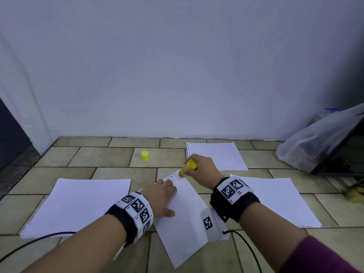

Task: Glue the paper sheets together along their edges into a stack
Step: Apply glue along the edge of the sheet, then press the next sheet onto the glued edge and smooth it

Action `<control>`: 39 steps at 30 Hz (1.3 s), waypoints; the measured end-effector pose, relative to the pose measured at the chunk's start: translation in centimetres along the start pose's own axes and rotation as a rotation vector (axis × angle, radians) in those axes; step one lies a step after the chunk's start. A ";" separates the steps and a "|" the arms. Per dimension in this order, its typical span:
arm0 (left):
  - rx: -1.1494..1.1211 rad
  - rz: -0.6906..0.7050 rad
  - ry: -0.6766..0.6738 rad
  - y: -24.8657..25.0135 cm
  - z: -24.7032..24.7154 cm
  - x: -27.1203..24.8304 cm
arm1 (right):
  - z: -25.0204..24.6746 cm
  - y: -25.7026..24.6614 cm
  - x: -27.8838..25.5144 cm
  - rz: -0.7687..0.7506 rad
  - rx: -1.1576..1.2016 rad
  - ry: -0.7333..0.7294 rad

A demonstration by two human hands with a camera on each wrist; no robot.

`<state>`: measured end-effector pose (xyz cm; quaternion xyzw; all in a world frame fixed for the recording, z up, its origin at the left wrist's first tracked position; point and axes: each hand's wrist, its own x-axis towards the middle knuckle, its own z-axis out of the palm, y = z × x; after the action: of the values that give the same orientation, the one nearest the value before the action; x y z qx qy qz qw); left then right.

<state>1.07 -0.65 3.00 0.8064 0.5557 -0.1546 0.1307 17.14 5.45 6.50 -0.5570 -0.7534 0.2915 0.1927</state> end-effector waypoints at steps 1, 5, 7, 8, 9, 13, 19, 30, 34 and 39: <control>0.002 -0.005 -0.008 0.0 -0.1 0.0 | 0.2 -0.2 0.1 0.000 0.000 -0.010; 0.001 -0.007 -0.015 0.0 -0.2 0.0 | 0.1 -0.7 0.1 -0.002 -0.077 -0.079; -0.002 -0.002 -0.009 0.0 -0.2 -0.1 | -0.7 -0.7 -0.4 -0.025 -0.179 -0.136; -0.003 0.000 -0.007 -0.1 -0.2 -0.2 | -1.1 -0.7 -0.8 -0.043 -0.233 -0.165; -0.003 0.001 -0.008 -0.1 -0.2 -0.2 | -1.5 -0.7 -1.3 -0.061 -0.280 -0.194; 0.013 0.008 -0.022 0.0 -0.4 -0.1 | -3.1 -0.3 -3.8 -0.092 -0.401 -0.299; 0.050 0.025 -0.089 -0.6 -0.8 -0.3 | -5.0 0.6 -6.9 -0.081 -0.448 -0.384; 0.150 0.033 -0.059 -0.8 -1.3 -1.1 | -6.8 1.2 -7.1 0.007 -0.120 -0.265; 0.011 0.000 -0.040 -1.4 -0.9 -1.1 | -6.2 0.2 -5.1 0.143 0.685 0.042; -0.053 -0.065 0.034 -1.5 0.1 -1.1 | -3.1 0.1 -2.0 0.278 1.184 -0.165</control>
<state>-0.70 -1.16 3.26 0.7866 0.5877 -0.1304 0.1373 19.72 4.26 8.81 -0.4239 -0.3964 0.7251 0.3707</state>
